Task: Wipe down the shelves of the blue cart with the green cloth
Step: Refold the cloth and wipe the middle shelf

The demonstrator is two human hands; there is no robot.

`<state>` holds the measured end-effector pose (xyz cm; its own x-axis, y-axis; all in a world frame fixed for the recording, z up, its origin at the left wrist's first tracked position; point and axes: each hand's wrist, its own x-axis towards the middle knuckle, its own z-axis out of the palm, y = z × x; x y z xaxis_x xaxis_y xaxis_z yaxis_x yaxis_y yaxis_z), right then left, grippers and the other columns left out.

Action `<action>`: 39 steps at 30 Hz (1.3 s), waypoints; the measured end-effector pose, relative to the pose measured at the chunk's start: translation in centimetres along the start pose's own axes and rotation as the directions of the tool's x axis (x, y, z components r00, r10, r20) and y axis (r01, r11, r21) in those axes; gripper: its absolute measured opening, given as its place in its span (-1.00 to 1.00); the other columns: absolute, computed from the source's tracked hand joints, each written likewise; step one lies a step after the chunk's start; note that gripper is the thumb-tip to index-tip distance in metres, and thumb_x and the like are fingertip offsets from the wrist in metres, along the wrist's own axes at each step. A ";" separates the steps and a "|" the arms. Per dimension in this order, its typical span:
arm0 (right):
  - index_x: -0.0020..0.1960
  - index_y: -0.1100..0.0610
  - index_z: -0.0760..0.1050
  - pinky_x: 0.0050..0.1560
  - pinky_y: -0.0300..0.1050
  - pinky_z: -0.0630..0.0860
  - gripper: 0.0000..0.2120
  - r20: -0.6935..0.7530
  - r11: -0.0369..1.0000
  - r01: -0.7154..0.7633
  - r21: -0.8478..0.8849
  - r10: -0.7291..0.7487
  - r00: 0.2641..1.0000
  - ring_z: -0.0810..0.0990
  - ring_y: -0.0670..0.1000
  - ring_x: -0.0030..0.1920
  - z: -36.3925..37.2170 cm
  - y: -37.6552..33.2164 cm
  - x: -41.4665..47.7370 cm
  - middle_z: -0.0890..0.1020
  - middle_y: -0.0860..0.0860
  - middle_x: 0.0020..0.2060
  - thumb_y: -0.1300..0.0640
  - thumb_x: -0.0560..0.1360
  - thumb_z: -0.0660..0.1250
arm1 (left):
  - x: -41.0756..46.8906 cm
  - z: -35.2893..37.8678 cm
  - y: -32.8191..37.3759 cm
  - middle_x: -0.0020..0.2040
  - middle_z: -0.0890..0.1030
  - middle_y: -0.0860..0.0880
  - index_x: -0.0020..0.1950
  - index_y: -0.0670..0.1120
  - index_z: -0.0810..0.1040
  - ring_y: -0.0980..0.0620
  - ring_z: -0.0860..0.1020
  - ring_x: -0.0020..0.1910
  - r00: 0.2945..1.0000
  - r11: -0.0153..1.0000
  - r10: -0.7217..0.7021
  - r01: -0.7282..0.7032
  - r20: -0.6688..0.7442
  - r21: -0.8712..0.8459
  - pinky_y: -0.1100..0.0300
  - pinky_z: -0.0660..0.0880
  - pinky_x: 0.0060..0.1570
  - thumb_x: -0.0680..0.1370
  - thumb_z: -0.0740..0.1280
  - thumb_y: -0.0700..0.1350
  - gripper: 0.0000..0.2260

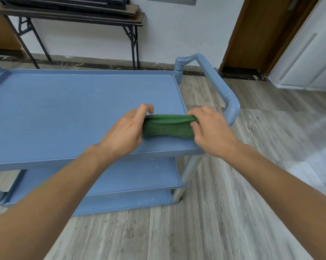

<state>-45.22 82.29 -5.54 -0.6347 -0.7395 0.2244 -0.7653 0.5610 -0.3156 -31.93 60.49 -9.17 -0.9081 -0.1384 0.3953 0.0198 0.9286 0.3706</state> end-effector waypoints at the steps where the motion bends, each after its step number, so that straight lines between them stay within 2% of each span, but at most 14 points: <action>1: 0.25 0.11 0.55 0.18 -0.04 0.41 -0.76 -0.034 0.999 0.011 0.050 -0.009 0.999 0.54 0.11 0.10 -0.9 -0.2 0.1 0.57 0.10 0.09 0.24 0.61 0.27 | 0.4 -1.2 0.2 -0.16 0.50 -0.07 0.21 0.04 0.22 -0.04 0.36 -0.25 1.000 1.000 -0.004 0.004 -0.005 -0.025 0.07 0.20 -0.35 0.45 0.18 -0.41 -0.53; 4: 0.20 0.01 0.60 0.13 -0.18 0.34 -0.78 -0.020 0.989 0.044 0.142 -0.041 0.999 0.54 -0.02 0.06 -3.5 -1.0 -0.3 0.62 0.01 0.01 0.18 0.61 0.31 | 0.4 -4.4 0.6 -0.25 0.50 -0.03 0.14 0.13 0.21 0.04 0.41 -0.26 0.999 0.993 -0.028 0.032 0.039 -0.116 0.25 0.33 -0.39 0.51 0.14 -0.37 -0.59; 8: 0.15 -0.05 0.63 0.15 0.11 0.55 -0.82 0.202 0.973 0.029 0.231 -0.077 0.976 0.66 0.04 -0.03 -4.7 -1.2 -1.8 0.70 -0.02 -0.04 0.14 0.61 0.34 | -2.2 -5.9 1.1 -0.27 0.50 -0.02 0.11 0.12 0.25 0.00 0.43 -0.29 0.990 0.984 -0.014 0.038 0.142 -0.174 0.22 0.38 -0.33 0.59 0.13 -0.34 -0.66; 11: 0.13 -0.03 0.63 0.13 0.15 0.58 -0.84 0.344 0.966 0.002 0.258 -0.093 0.934 0.70 0.07 -0.05 -2.6 -1.1 -3.6 0.73 -0.01 -0.09 0.16 0.61 0.35 | -5.5 -4.4 1.2 -0.31 0.47 0.04 0.09 0.15 0.23 0.05 0.41 -0.33 0.973 0.981 -0.013 0.057 0.231 -0.187 0.31 0.35 -0.35 0.62 0.14 -0.33 -0.66; 15: 0.10 -0.01 0.64 0.00 0.02 0.56 -0.86 0.410 0.962 0.006 0.273 -0.122 0.904 0.66 0.00 -0.15 2.7 -0.5 -6.1 0.71 -0.04 -0.17 0.17 0.60 0.36 | -10.5 -0.6 0.2 -0.25 0.44 0.15 0.06 0.15 0.26 0.17 0.38 -0.29 0.954 0.975 -0.011 0.077 0.300 -0.207 0.35 0.34 -0.29 0.59 0.15 -0.37 -0.63; 18: 0.11 -0.05 0.63 -0.11 -0.09 0.52 -0.84 0.442 0.958 0.000 0.286 -0.132 0.887 0.59 -0.16 -0.24 7.6 0.4 -7.6 0.66 -0.19 -0.24 0.15 0.61 0.35 | -13.7 3.0 -1.8 -0.17 0.40 0.09 0.02 0.06 0.38 0.06 0.38 -0.21 0.949 0.980 -0.017 0.078 0.314 -0.181 0.13 0.41 -0.18 0.56 0.16 -0.38 -0.69; 21: 0.11 -0.04 0.62 -0.24 -0.41 0.33 -0.84 0.448 0.954 -0.035 0.298 -0.107 0.888 0.54 -0.32 -0.28 12.8 1.5 -8.4 0.58 -0.43 -0.33 0.17 0.62 0.33 | -16.0 7.0 -4.4 -0.13 0.45 0.04 -0.06 0.03 0.51 -0.03 0.45 -0.19 0.934 0.971 -0.069 0.144 0.352 -0.192 0.00 0.47 -0.17 0.54 0.17 -0.43 -0.65; 24: 0.14 -0.02 0.61 -0.23 -0.50 0.34 -0.82 0.452 0.956 -0.061 0.287 -0.080 0.888 0.54 -0.37 -0.23 17.9 2.7 -8.1 0.59 -0.35 -0.32 0.19 0.63 0.30 | -16.9 11.2 -7.4 -0.05 0.50 0.06 -0.05 0.10 0.58 0.07 0.50 -0.13 0.915 0.943 -0.158 0.251 0.371 -0.218 0.14 0.44 -0.14 0.57 0.17 -0.41 -0.59; 26: 0.15 -0.01 0.60 -0.15 -0.40 0.37 -0.82 0.431 0.963 -0.058 0.264 -0.064 0.900 0.54 -0.27 -0.20 20.8 3.5 -6.9 0.62 -0.28 -0.21 0.19 0.64 0.29 | -16.5 13.8 -9.4 -0.03 0.53 0.08 -0.03 0.13 0.59 0.11 0.52 -0.11 0.908 0.923 -0.213 0.308 0.360 -0.232 0.19 0.41 -0.13 0.60 0.22 -0.32 -0.66; 28: 0.19 0.04 0.60 -0.02 -0.23 0.39 -0.80 0.369 0.974 -0.050 0.221 -0.036 0.929 0.54 -0.17 -0.13 23.4 4.4 -5.2 0.66 -0.16 -0.09 0.21 0.63 0.29 | -15.1 15.9 -11.2 -0.01 0.58 0.06 0.01 0.07 0.61 0.02 0.57 -0.10 0.919 0.928 -0.209 0.295 0.335 -0.229 0.10 0.47 -0.09 0.58 0.32 -0.22 -0.82; 31: 0.25 0.11 0.60 0.03 -0.22 0.36 -0.76 0.208 0.987 -0.033 0.159 -0.001 0.978 0.62 0.09 0.08 26.2 5.7 -1.8 0.70 0.06 0.11 0.24 0.62 0.28 | -12.1 18.4 -14.0 -0.03 0.61 -0.06 0.04 -0.06 0.63 -0.10 0.57 -0.11 0.969 0.972 -0.143 0.176 0.203 -0.158 0.09 0.47 -0.10 0.51 0.40 -0.27 -0.83; 34: 0.33 0.14 0.57 0.21 -0.05 0.46 -0.71 -0.011 0.997 -0.022 0.074 0.023 1.000 0.61 0.22 0.19 27.6 6.8 1.4 0.66 0.18 0.22 0.20 0.63 0.26 | -8.9 19.6 -16.2 -0.09 0.57 -0.01 0.02 -0.11 0.63 -0.03 0.50 -0.13 0.998 0.991 -0.065 0.067 0.027 -0.115 0.15 0.41 -0.11 0.49 0.38 -0.34 -0.82; 37: 0.30 0.14 0.56 0.15 -0.01 0.45 -0.72 -0.141 0.999 0.014 0.043 -0.008 0.990 0.61 0.24 0.14 29.2 7.7 2.3 0.66 0.18 0.16 0.22 0.60 0.27 | -7.8 21.1 -17.5 -0.11 0.51 0.04 -0.01 -0.12 0.63 0.11 0.40 -0.17 0.996 0.997 0.021 -0.027 -0.089 -0.071 0.21 0.32 -0.15 0.47 0.38 -0.36 -0.82; 39: 0.22 0.13 0.57 0.07 -0.04 0.38 -0.75 -0.138 0.999 0.053 0.015 -0.050 0.989 0.60 0.21 0.07 30.7 8.5 0.8 0.67 0.15 0.07 0.25 0.57 0.29 | -9.4 23.1 -18.0 -0.11 0.51 0.01 -0.02 -0.12 0.61 0.03 0.45 -0.17 0.993 0.995 0.092 -0.095 -0.077 -0.037 0.12 0.40 -0.15 0.46 0.38 -0.38 -0.80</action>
<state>-48.91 75.02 -36.38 -0.6043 -0.7084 0.3647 -0.7959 0.5158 -0.3169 -33.41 53.05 -38.94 -0.8677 -0.0786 0.4908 0.1212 0.9242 0.3622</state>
